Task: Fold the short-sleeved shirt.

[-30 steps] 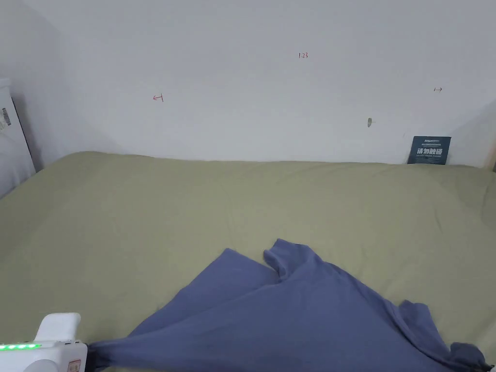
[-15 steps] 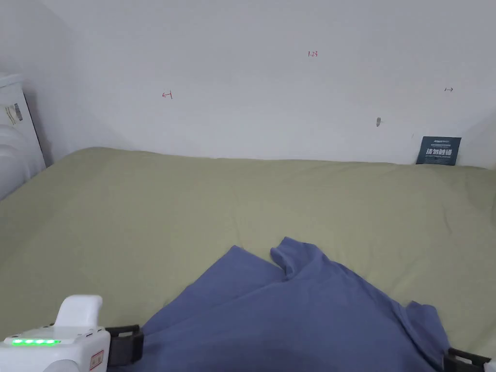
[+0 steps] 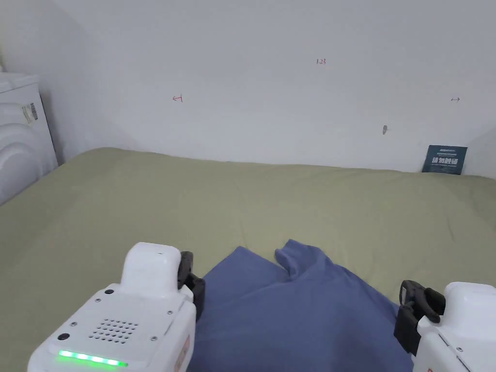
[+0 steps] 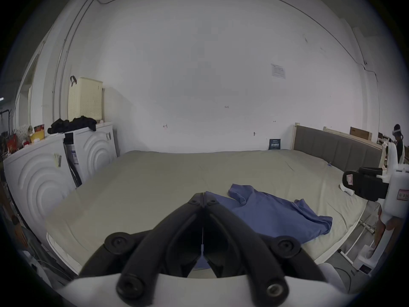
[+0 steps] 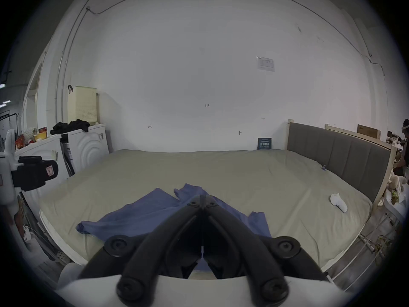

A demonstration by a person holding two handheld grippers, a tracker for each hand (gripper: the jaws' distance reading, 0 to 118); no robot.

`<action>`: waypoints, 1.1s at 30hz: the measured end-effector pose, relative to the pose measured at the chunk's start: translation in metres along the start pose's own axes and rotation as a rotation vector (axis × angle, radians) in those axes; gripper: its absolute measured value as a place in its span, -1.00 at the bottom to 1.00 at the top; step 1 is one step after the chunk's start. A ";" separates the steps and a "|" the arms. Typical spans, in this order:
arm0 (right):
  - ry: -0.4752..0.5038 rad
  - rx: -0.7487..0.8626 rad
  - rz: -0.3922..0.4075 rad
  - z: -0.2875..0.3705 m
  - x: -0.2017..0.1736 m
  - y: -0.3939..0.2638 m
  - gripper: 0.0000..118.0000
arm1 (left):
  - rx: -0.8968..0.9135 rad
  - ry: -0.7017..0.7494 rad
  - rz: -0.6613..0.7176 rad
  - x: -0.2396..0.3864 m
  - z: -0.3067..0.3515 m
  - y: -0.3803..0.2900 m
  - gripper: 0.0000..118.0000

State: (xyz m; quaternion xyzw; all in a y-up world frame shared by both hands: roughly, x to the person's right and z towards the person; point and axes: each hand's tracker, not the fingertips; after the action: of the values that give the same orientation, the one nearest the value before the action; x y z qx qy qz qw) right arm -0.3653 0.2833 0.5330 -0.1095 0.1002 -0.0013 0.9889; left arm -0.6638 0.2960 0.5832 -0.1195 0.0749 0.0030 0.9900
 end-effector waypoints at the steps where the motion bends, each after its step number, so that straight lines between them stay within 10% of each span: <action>1: 0.000 0.005 0.000 0.001 -0.004 -0.001 -0.97 | 0.002 -0.005 -0.004 -0.001 0.001 0.000 -1.00; 12: -0.026 -0.035 0.039 -0.006 -0.008 -0.011 -0.97 | -0.128 0.109 -0.027 -0.075 -0.006 -0.020 -1.00; 22: -0.026 -0.198 0.038 -0.036 -0.015 -0.048 -0.97 | -0.580 0.034 0.237 -0.186 -0.104 -0.102 -1.00; 24: -0.030 -0.231 0.036 -0.043 -0.016 -0.056 -0.97 | -0.613 0.010 0.257 -0.195 -0.124 -0.113 -0.71; 26: -0.022 -0.262 0.034 -0.049 -0.016 -0.063 -0.97 | -0.660 0.034 0.194 -0.194 -0.145 -0.121 0.68; 27: -0.025 -0.267 0.036 -0.052 -0.016 -0.065 -0.97 | -0.699 0.035 0.168 -0.194 -0.155 -0.127 0.99; 33: -0.020 -0.316 0.054 -0.065 -0.015 -0.075 -0.97 | -0.771 0.024 0.146 -0.181 -0.184 -0.147 0.96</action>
State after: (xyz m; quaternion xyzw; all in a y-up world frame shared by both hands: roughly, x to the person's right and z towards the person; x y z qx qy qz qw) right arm -0.3914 0.1960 0.4897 -0.2608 0.0920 0.0422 0.9601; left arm -0.8669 0.1113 0.4684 -0.4771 0.0880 0.0999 0.8687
